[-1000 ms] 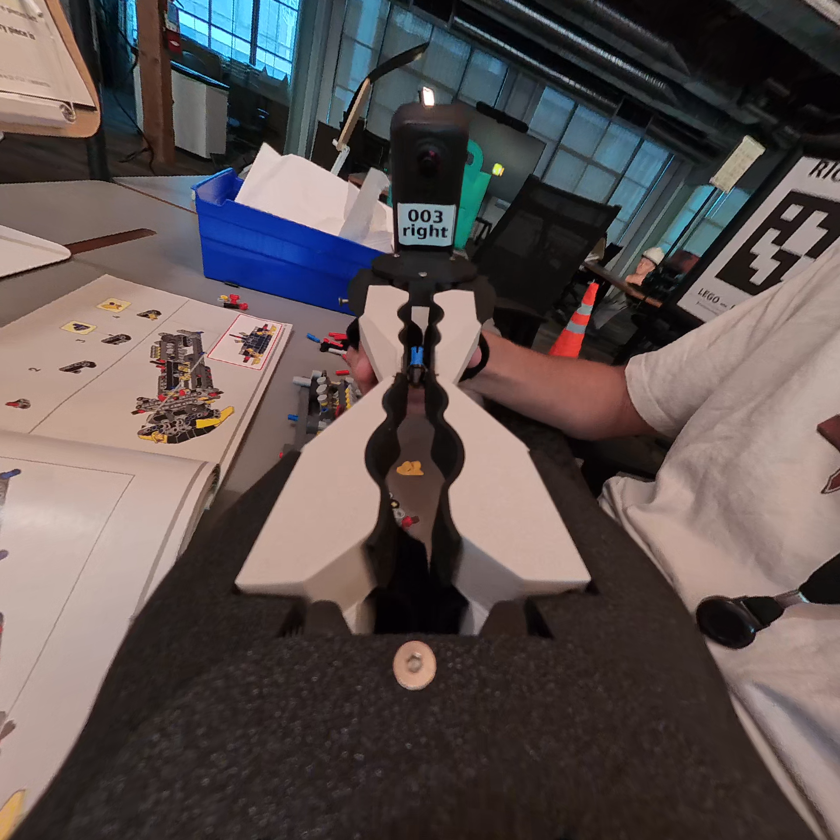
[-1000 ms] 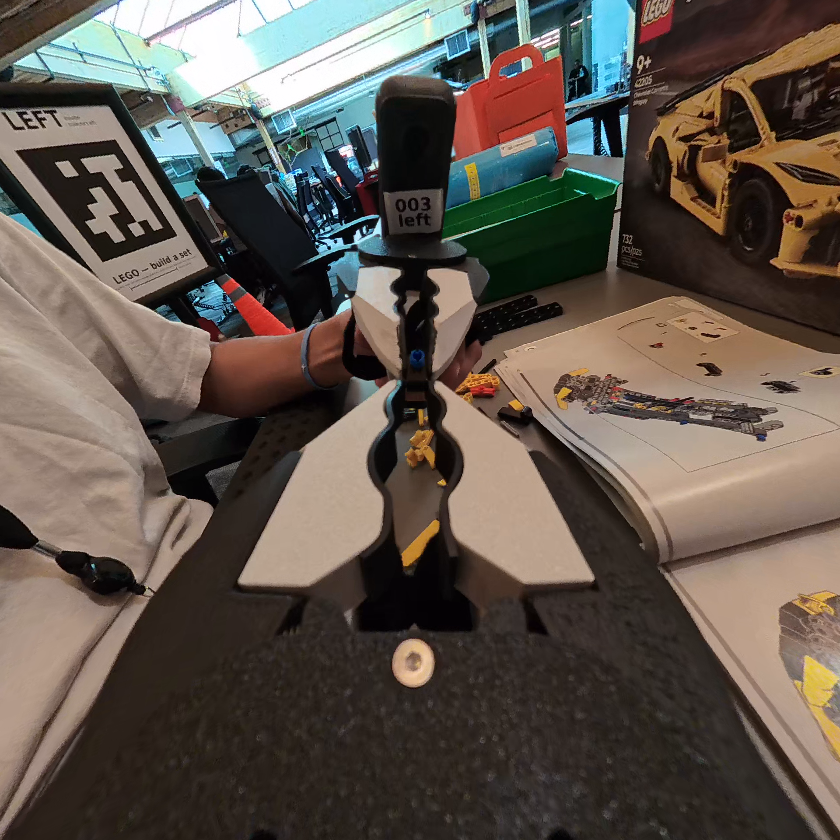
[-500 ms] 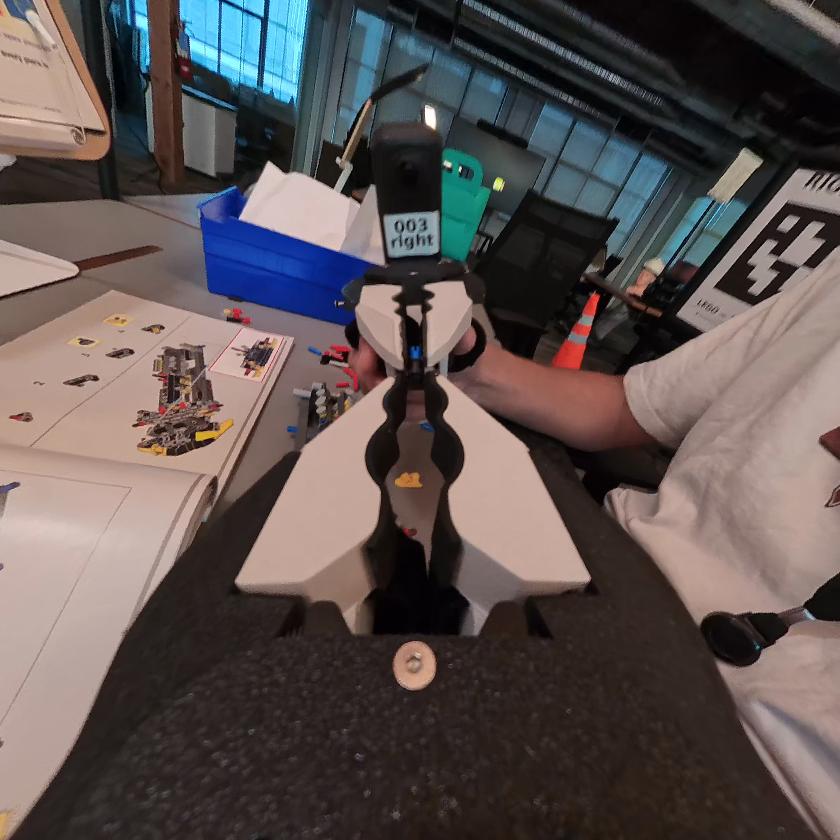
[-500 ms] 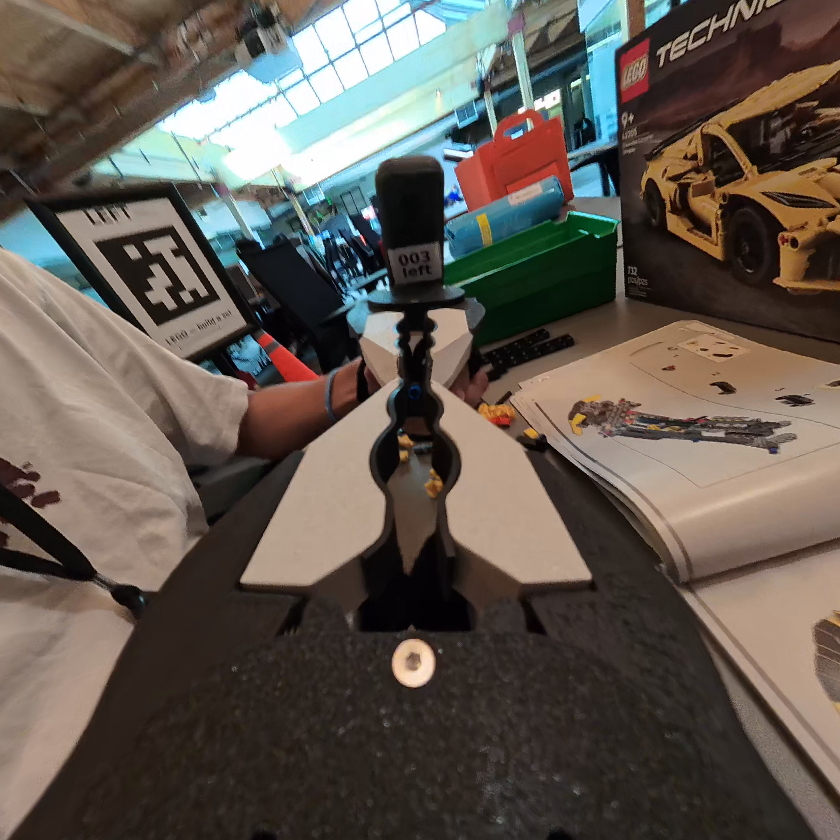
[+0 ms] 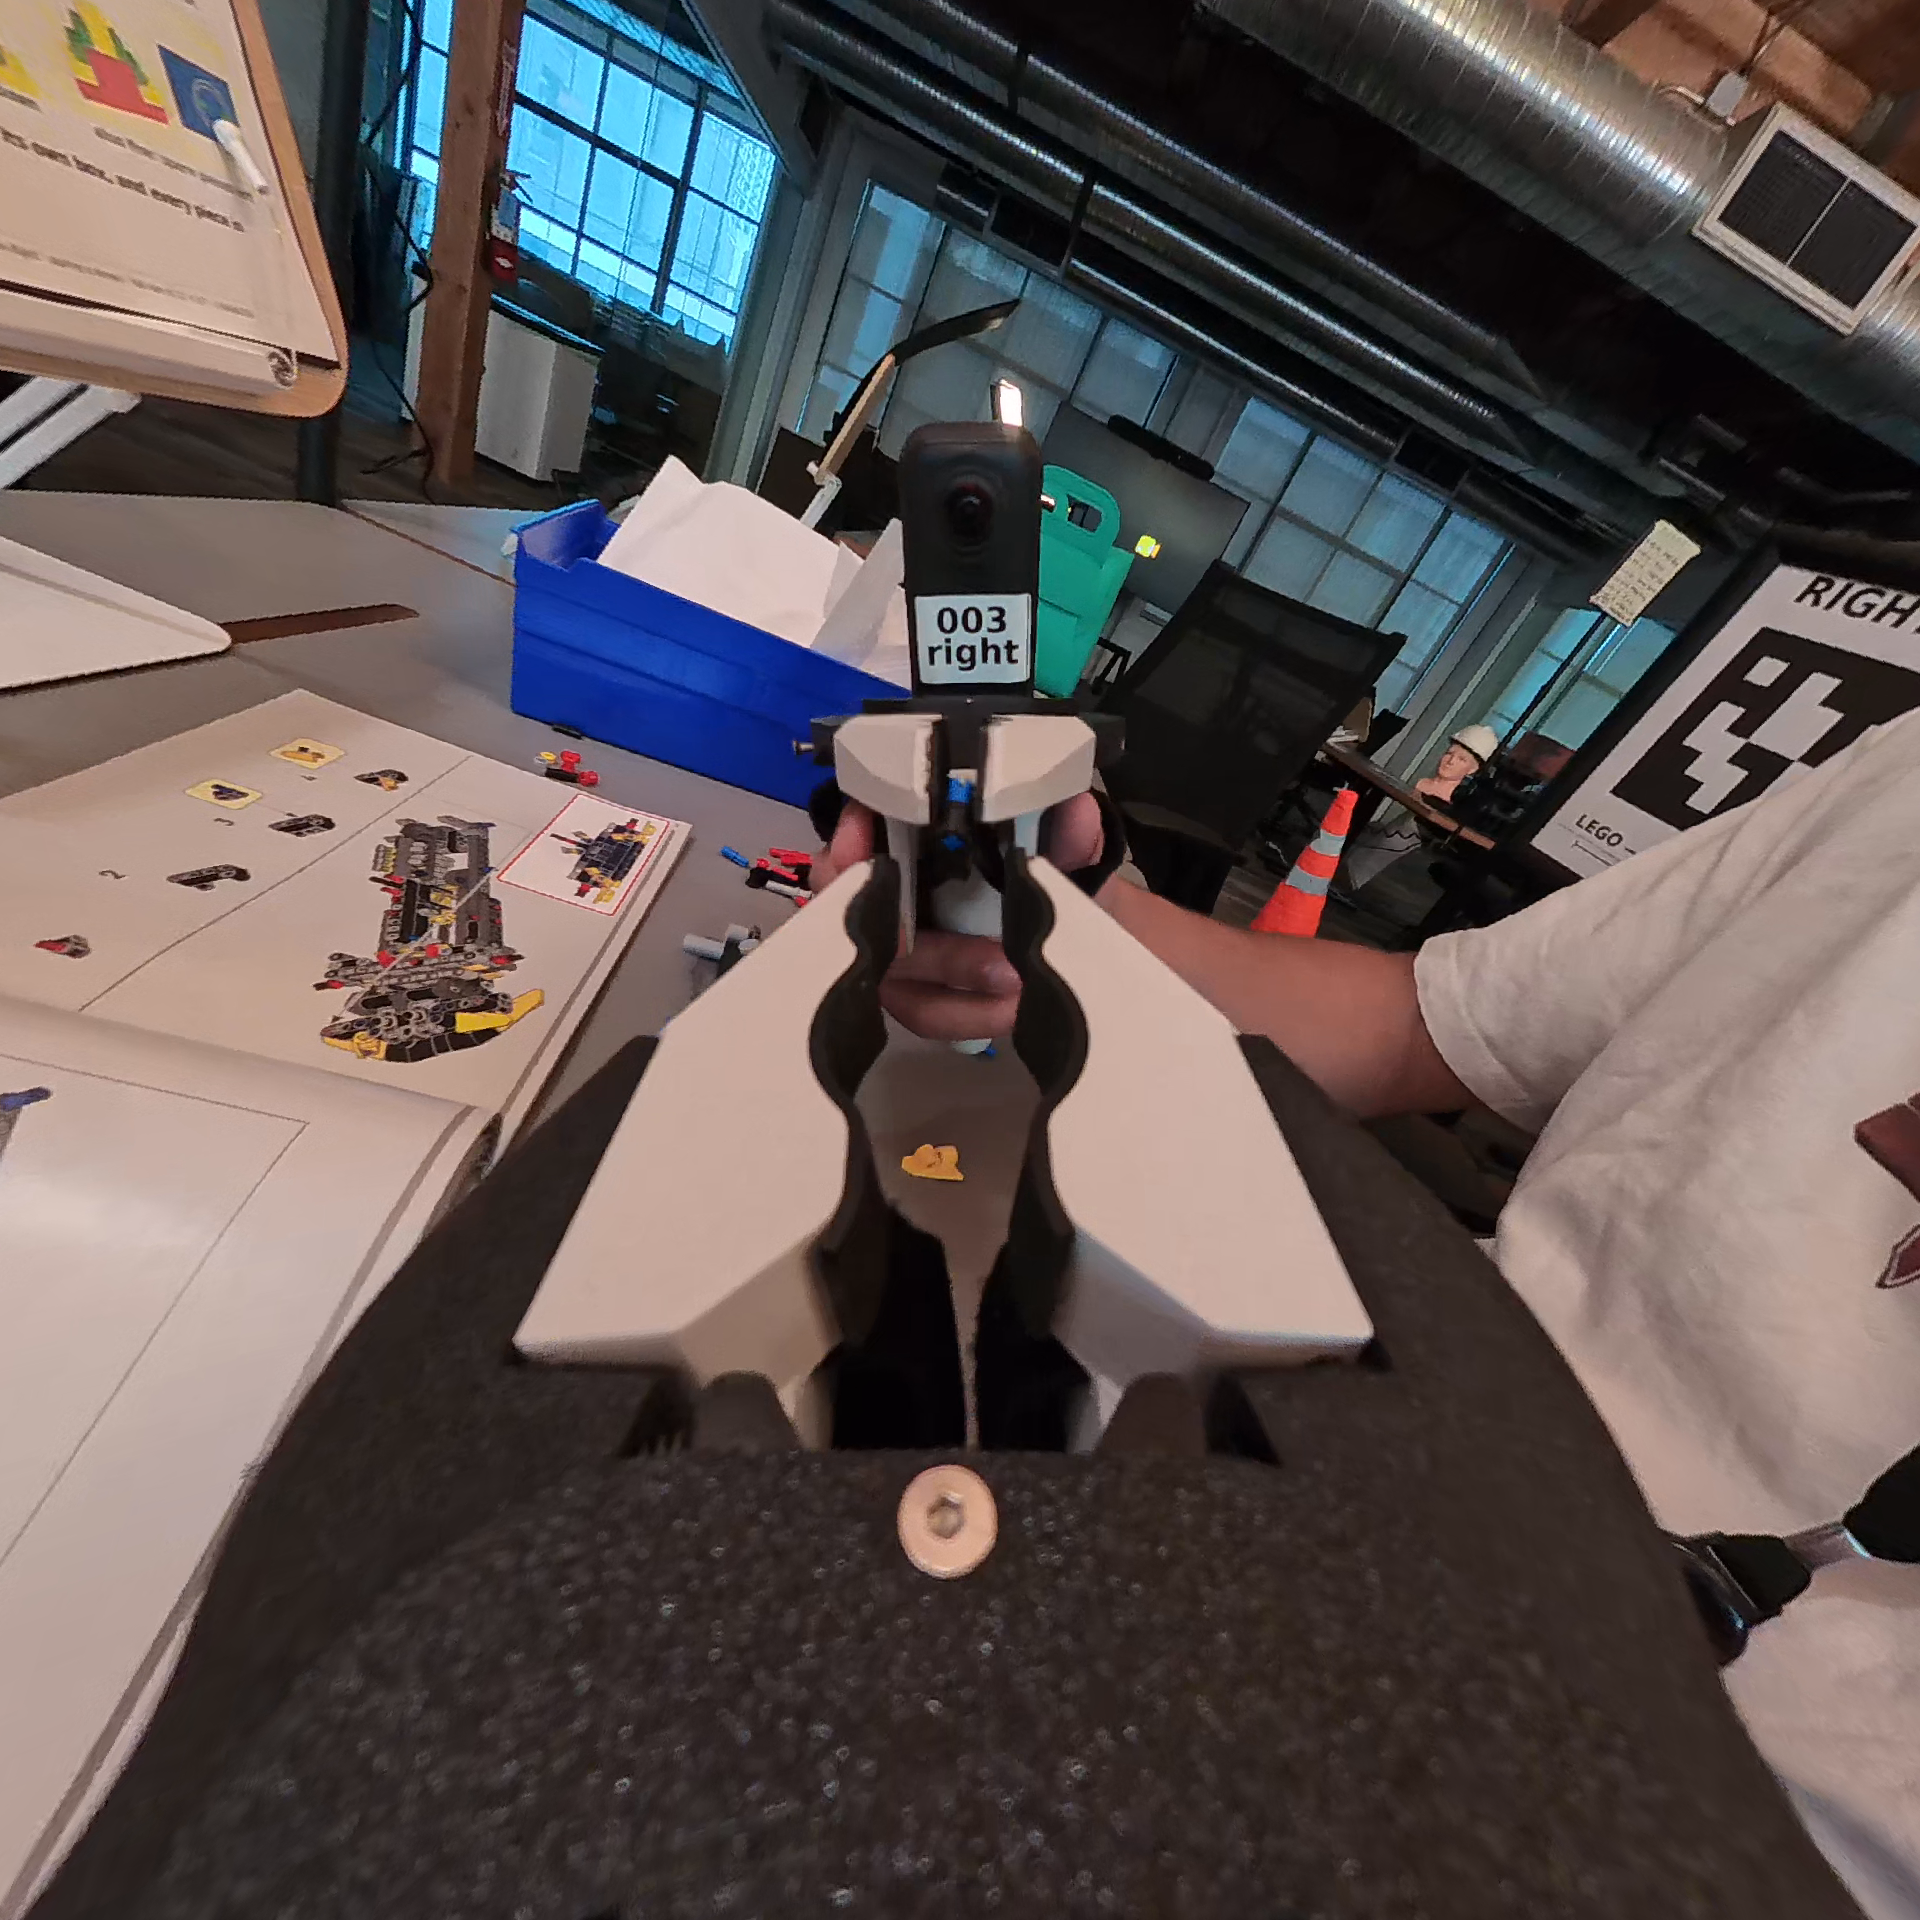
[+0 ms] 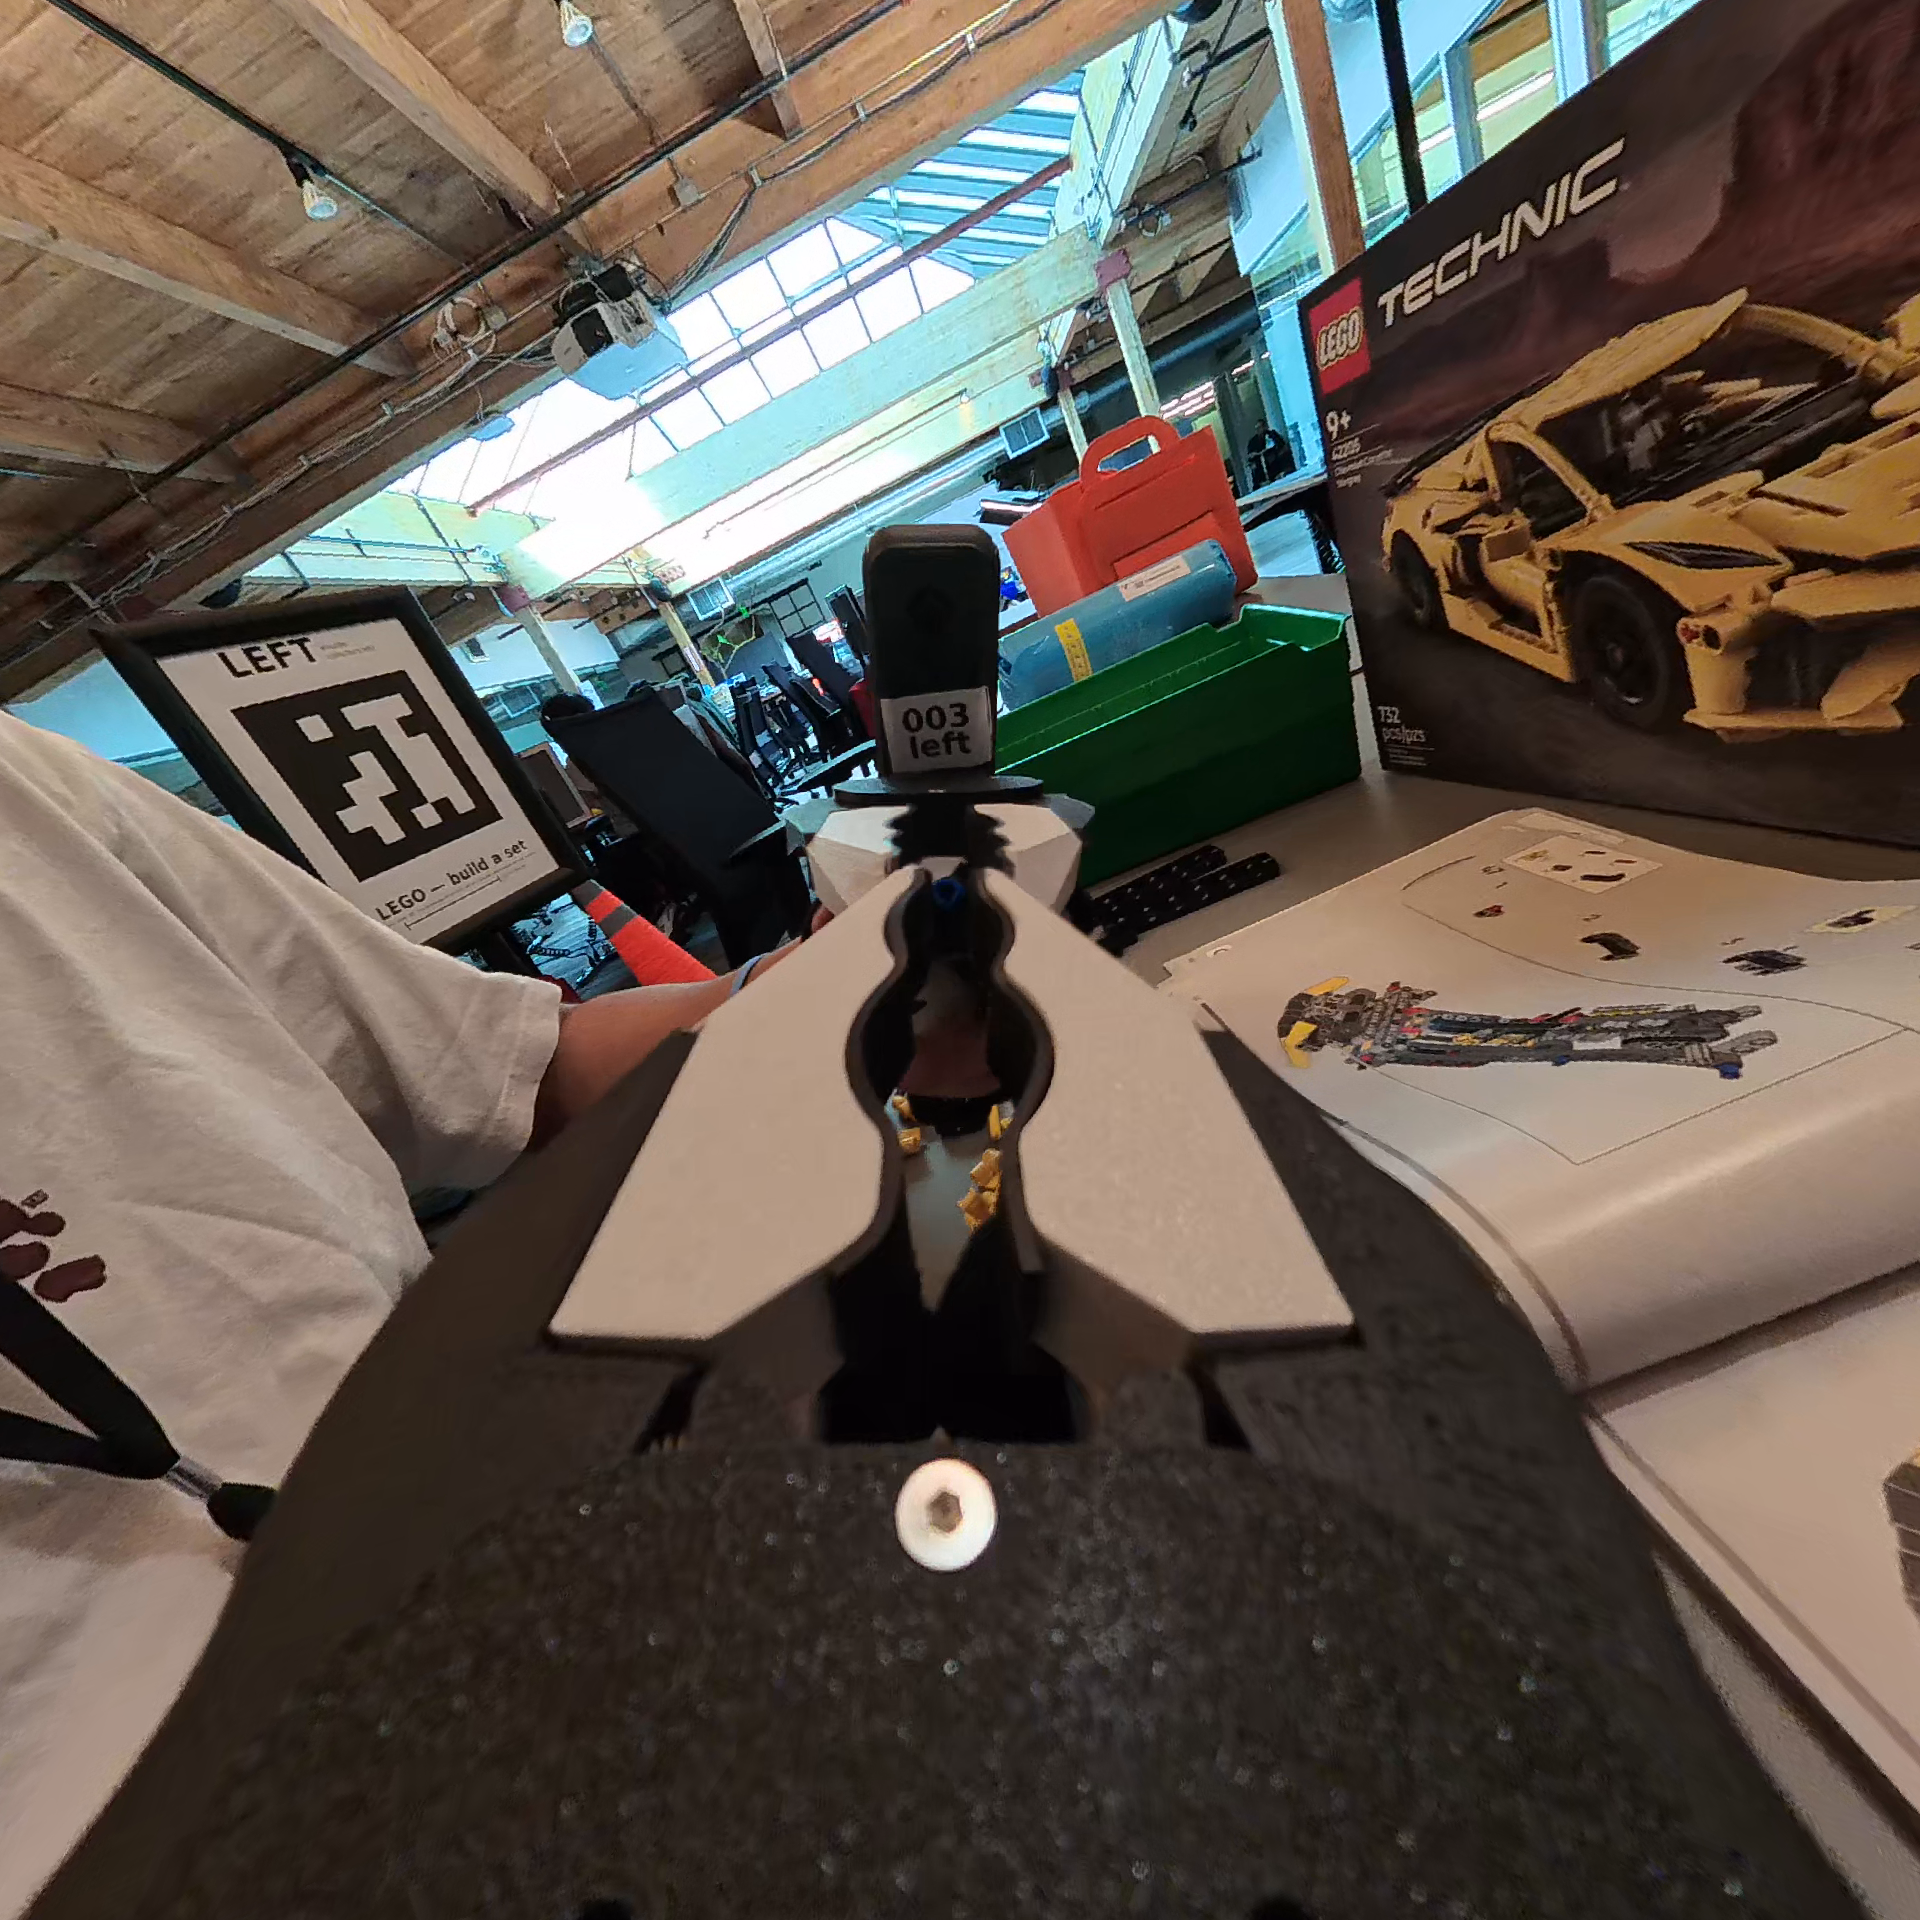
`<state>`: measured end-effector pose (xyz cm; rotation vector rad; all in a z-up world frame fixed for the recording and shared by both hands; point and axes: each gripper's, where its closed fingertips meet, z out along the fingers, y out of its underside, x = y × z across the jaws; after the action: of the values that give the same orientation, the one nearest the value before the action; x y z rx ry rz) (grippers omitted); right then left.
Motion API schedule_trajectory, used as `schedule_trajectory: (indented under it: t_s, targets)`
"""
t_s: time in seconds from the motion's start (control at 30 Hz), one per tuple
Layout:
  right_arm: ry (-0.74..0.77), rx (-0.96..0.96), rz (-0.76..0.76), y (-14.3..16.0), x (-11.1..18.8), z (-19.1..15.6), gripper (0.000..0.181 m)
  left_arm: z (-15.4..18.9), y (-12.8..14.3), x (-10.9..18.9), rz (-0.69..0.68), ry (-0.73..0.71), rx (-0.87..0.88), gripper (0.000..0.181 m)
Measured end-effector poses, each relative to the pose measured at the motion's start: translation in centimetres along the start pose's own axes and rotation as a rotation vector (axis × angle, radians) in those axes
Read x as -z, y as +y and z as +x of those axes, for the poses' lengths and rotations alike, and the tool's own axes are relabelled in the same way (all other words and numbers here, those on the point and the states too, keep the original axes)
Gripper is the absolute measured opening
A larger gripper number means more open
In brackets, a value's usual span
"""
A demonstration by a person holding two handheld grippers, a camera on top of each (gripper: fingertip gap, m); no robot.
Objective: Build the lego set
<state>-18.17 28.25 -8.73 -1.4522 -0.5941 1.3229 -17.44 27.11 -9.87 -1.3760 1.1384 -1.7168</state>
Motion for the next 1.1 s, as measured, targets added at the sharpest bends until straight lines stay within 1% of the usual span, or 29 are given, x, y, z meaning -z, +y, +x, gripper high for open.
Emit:
schedule_trajectory:
  t_s: [0.17,0.2,0.3,0.4,0.47,0.53,0.67,0.73,0.8,0.87,0.9,0.93,1.03,1.1]
  targets:
    - [-0.011,-0.008,-0.010,0.2,-0.3,-0.2,0.005,-0.1,0.1,-0.1,-0.003,-0.014,-0.008,0.016]
    - [-0.007,-0.009,-0.014,0.3,-0.3,-0.1,0.005,-0.1,0.1,0.0,-0.001,-0.011,-0.016,0.006]
    - [-0.017,-0.011,-0.016,0.4,-0.3,-0.2,0.005,0.2,0.1,0.0,-0.013,-0.001,-0.034,0.006]
    - [-0.031,-0.009,-0.021,0.4,-0.3,-0.5,0.006,0.5,0.2,0.1,-0.024,0.013,-0.017,0.006]
    - [-0.029,0.020,0.001,-0.2,0.1,-0.7,0.016,0.7,0.1,0.2,-0.020,0.015,-0.023,0.006]
    - [0.009,0.044,-0.006,-0.6,0.7,-0.3,0.023,0.4,0.0,0.4,-0.028,-0.006,-0.039,0.006]
    - [0.124,0.115,0.001,-1.1,2.1,1.4,0.022,-1.0,0.3,0.8,-0.065,-0.095,-0.064,0.006]
    - [0.167,0.132,-0.042,-0.7,2.4,2.1,0.026,-2.1,0.7,1.0,-0.097,-0.153,-0.070,0.006]
    - [0.212,0.150,-0.112,-0.3,2.8,2.5,0.029,-3.0,1.0,1.2,-0.119,-0.199,-0.073,0.005]
    - [0.251,0.176,-0.251,1.0,3.4,2.1,0.031,-3.2,1.1,1.3,-0.120,-0.208,-0.070,0.006]
    - [0.259,0.188,-0.344,2.1,3.8,1.5,0.032,-3.3,1.2,1.2,-0.125,-0.210,-0.071,0.006]
    - [0.256,0.203,-0.457,3.7,4.3,0.5,0.031,-3.4,1.4,1.2,-0.138,-0.220,-0.077,0.006]
    - [0.309,0.280,-0.763,8.9,6.4,-1.4,0.027,-4.0,2.2,1.2,-0.199,-0.268,-0.130,0.006]
    - [0.299,0.268,-0.913,12.0,7.5,-2.9,0.027,-3.7,2.3,0.9,-0.196,-0.249,-0.123,0.006]
